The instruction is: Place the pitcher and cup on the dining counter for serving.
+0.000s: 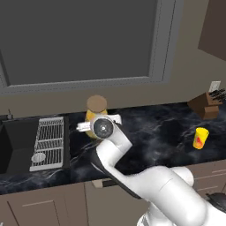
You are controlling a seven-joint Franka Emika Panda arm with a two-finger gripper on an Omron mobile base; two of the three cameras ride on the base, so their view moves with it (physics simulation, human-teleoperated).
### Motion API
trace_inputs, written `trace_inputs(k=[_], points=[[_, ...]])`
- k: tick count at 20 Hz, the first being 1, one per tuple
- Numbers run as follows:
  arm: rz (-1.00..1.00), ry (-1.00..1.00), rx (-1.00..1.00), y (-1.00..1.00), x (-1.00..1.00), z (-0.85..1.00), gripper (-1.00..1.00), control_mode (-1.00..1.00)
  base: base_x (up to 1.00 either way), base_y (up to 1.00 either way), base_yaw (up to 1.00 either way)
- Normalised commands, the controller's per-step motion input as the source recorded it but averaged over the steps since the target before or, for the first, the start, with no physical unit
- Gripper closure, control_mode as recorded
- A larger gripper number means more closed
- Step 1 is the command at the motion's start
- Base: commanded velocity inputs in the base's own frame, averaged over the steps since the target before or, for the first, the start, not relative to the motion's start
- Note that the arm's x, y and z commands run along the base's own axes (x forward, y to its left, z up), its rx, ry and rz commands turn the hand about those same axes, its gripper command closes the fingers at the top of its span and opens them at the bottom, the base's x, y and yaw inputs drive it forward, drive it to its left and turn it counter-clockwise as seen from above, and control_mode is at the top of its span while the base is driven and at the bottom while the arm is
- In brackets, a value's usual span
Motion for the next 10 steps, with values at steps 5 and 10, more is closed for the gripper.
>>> trace_inputs(k=[5,10], points=[[0.0,-0.17,0.09,-0.37,-0.36,0.96,1.0,-1.0,0.0,0.0,0.0],[0.0,-0.17,0.12,-0.49,-0.43,0.72,1.0,-1.0,0.0,0.0,0.0]])
